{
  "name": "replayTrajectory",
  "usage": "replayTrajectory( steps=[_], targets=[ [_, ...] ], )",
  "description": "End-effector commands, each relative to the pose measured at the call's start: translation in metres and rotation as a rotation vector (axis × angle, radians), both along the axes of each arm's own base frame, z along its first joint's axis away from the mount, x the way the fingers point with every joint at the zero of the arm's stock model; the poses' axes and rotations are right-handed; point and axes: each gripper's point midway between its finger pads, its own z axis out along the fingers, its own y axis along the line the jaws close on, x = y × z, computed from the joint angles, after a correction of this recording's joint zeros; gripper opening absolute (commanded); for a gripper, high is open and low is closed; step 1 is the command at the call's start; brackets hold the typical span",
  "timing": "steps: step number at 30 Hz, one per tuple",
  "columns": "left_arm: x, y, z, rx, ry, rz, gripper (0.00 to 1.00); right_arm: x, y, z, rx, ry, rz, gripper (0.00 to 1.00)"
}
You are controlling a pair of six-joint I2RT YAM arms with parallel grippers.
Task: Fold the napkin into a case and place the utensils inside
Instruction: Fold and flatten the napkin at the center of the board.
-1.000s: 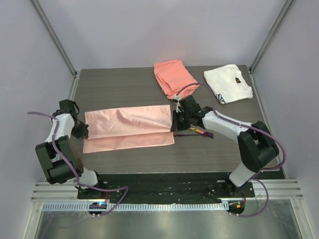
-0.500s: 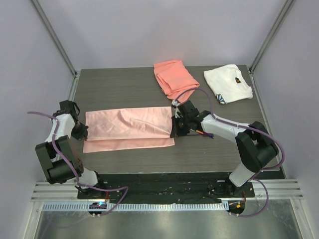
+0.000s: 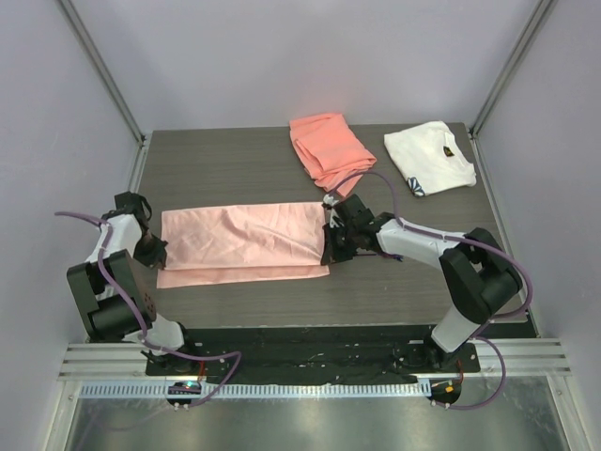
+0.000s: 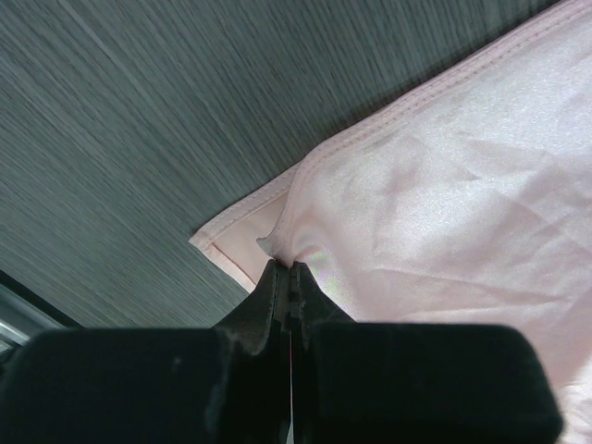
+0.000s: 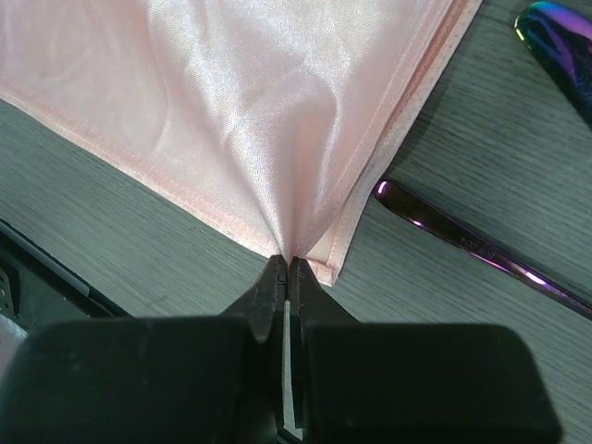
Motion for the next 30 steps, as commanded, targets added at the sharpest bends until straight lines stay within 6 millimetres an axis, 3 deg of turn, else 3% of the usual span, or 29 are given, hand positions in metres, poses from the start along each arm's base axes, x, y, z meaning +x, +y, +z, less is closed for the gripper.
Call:
replayTrajectory(
  steps=[1, 11, 25, 30],
  targets=[
    [-0.009, 0.009, -0.002, 0.035, 0.036, 0.03, 0.0, 0.0, 0.001, -0.006, 0.002, 0.005, -0.008, 0.02],
    [-0.022, -0.001, -0.019, -0.019, 0.097, 0.06, 0.0, 0.0, 0.0, -0.013, -0.014, 0.015, -0.008, 0.02],
    [-0.032, 0.002, -0.019, -0.018, 0.104, 0.105, 0.0, 0.0, 0.001, -0.014, -0.012, 0.025, -0.011, 0.03],
    [-0.032, 0.003, -0.017, -0.012, 0.092, 0.109, 0.0, 0.0, 0.0, -0.005, -0.003, 0.004, -0.019, 0.01]
  ],
)
